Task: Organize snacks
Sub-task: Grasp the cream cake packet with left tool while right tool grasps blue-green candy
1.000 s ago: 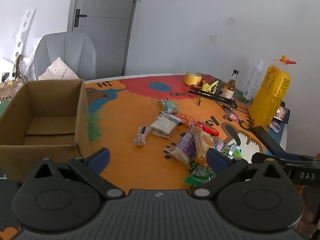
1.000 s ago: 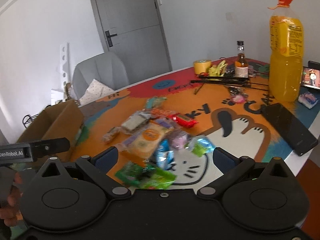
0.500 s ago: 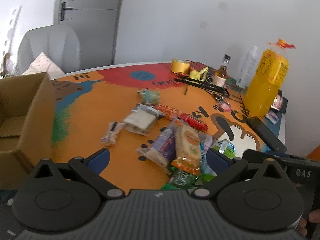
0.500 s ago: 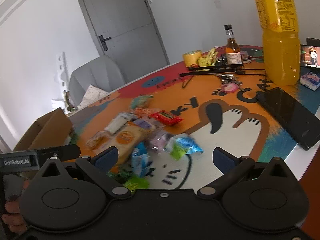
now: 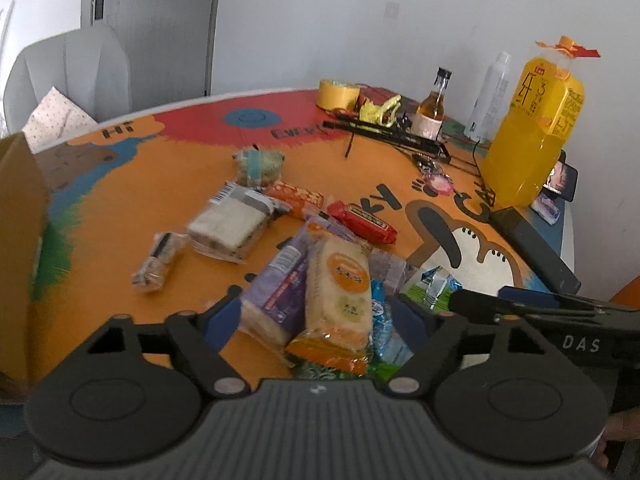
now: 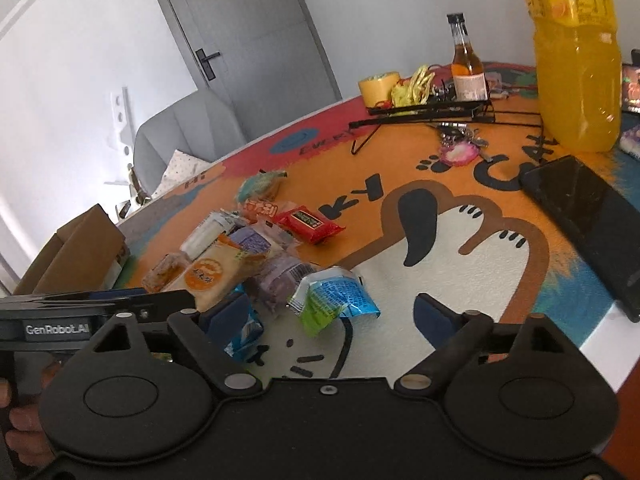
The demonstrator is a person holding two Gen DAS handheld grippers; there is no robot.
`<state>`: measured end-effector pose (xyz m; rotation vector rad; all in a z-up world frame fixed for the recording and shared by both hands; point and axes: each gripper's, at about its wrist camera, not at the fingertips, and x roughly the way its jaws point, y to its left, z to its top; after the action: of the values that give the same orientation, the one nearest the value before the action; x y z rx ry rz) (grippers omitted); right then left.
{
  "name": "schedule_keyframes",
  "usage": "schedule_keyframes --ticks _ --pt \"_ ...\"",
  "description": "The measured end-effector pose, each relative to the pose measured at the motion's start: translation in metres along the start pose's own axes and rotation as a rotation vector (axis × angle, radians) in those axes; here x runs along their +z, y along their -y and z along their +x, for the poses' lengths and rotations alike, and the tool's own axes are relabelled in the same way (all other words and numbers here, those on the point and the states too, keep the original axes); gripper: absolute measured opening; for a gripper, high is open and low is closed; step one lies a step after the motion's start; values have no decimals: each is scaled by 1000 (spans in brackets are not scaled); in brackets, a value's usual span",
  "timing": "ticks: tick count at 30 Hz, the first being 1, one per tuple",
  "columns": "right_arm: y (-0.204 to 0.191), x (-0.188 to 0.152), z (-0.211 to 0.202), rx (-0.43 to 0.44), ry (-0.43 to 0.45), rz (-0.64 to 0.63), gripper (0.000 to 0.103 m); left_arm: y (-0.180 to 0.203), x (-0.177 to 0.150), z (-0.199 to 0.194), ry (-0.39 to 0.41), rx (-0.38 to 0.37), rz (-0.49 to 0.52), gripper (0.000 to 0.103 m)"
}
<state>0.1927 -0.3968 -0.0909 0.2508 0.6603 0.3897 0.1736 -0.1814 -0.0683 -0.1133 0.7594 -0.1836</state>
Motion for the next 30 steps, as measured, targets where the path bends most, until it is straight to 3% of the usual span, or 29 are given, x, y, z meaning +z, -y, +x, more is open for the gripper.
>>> schedule_keyframes --ticks 8,11,13,15,18,30 --pt "5 -1 19 -17 -29 -19 79 12 3 20 -10 12 16 57" --pt "2 1 24 -21 -31 -43 77 14 4 22 -6 14 28 44" --pt "0 2 27 -18 -35 -52 71 12 6 24 -15 -7 5 36" --pt "-3 3 30 -18 -40 -76 54 11 7 24 -12 -1 -2 34" --pt "-9 4 32 -21 -49 -107 43 10 7 22 -8 -6 -4 34" --pt "-40 15 15 13 24 -152 39 -3 14 -10 59 12 -13 33"
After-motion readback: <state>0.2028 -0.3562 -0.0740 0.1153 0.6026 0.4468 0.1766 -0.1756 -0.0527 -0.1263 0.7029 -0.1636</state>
